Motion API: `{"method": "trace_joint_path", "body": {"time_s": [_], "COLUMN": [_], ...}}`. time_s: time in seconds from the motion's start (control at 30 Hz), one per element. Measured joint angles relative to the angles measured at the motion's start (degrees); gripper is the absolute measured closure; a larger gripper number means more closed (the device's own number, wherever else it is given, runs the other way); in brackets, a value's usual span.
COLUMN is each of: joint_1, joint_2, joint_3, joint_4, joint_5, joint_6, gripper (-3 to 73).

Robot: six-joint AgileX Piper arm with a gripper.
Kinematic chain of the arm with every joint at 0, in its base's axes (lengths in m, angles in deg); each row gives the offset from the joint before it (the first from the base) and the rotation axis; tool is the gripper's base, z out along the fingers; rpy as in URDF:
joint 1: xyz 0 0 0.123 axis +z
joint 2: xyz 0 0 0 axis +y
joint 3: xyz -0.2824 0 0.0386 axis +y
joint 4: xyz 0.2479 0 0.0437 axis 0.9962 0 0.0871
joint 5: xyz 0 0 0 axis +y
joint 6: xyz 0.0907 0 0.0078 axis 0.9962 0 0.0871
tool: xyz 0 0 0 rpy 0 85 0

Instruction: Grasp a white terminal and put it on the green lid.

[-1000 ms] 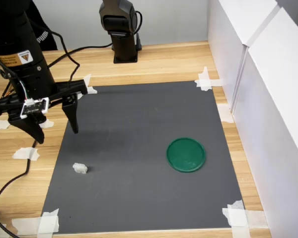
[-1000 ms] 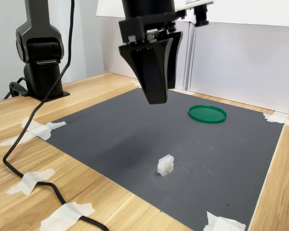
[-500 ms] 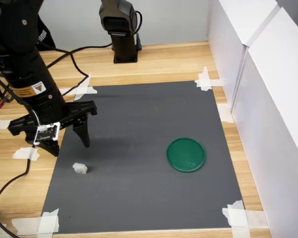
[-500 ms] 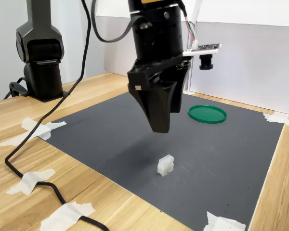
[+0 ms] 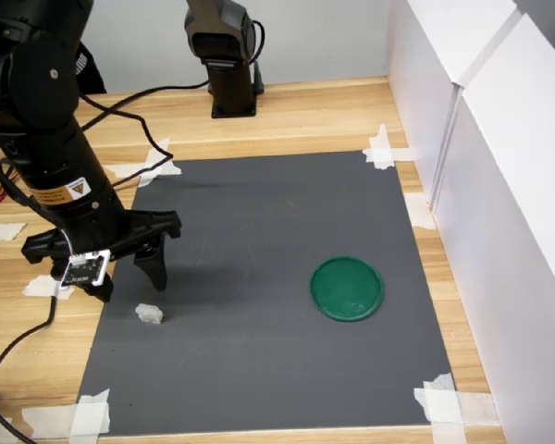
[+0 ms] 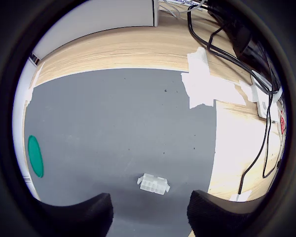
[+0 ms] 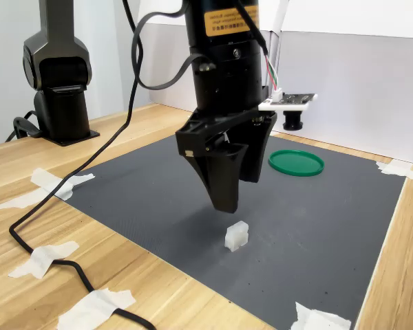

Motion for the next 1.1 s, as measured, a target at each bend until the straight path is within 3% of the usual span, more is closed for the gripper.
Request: {"method": "trace_joint_path", "body": {"time_s": [1.1], "joint_1": [0.0], "joint_2": [5.98], "joint_3": [0.0], "joint_4": [2.37], "joint_5": [-2.58], "joint_6": [9.43], "gripper": [6.5]}}
